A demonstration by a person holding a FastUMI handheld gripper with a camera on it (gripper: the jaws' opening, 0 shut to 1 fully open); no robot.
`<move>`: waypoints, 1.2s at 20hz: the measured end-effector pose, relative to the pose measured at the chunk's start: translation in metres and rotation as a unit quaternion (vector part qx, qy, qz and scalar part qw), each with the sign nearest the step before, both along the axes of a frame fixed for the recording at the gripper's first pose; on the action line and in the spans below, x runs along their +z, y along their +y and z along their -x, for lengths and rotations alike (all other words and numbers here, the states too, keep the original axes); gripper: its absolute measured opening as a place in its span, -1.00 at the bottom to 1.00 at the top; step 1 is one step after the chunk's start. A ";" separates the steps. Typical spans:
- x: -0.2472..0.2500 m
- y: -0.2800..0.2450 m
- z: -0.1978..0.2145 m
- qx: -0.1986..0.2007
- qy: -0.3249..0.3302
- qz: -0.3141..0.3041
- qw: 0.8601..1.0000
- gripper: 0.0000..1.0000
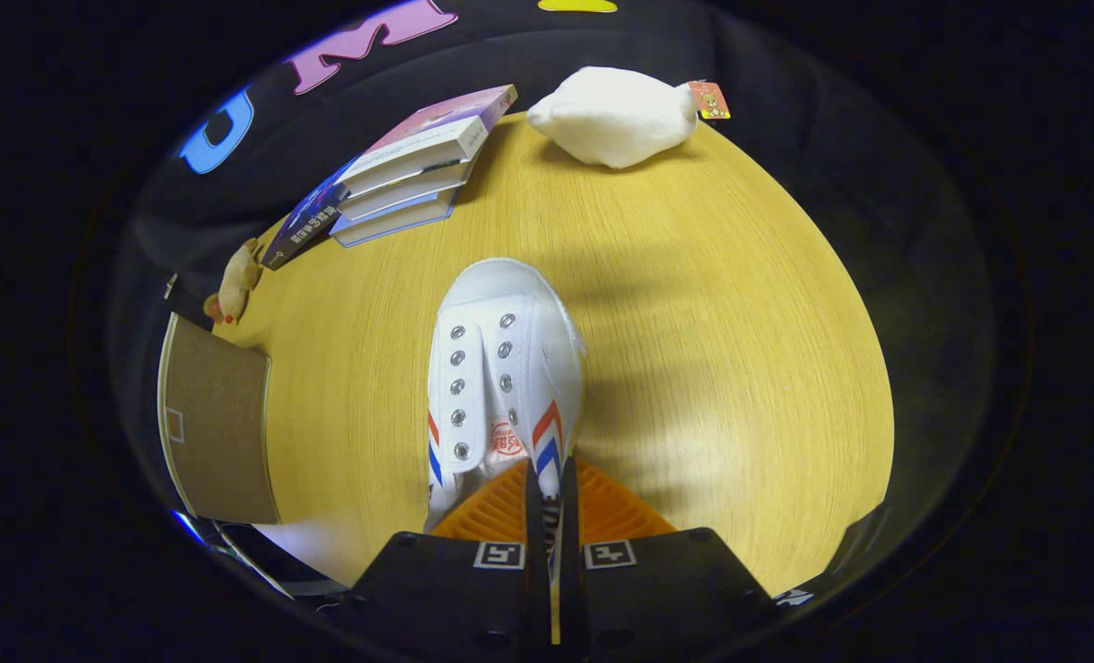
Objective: Open the storage box then place both shoes into the box .Put the left shoe in first, then the right shoe, with the right side of both shoes facing outward in a uniform manner.
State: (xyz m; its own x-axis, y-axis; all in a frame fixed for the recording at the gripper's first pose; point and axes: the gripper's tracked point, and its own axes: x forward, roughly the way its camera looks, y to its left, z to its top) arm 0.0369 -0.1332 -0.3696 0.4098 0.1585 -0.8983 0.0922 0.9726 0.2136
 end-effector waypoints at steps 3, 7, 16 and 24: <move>0.013 0.016 0.007 -0.016 0.003 -0.029 0.999 -0.90; 0.046 0.038 0.013 -0.014 -0.010 -0.029 0.999 -0.90; 0.154 0.128 0.014 -0.026 -0.063 -0.056 0.996 -0.90; 0.220 0.232 0.028 -0.006 -0.097 -0.083 0.992 -0.90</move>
State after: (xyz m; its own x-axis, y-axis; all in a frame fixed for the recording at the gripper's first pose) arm 0.0094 0.0988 -0.1493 0.5756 0.2918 -0.7639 0.0455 0.9213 0.3862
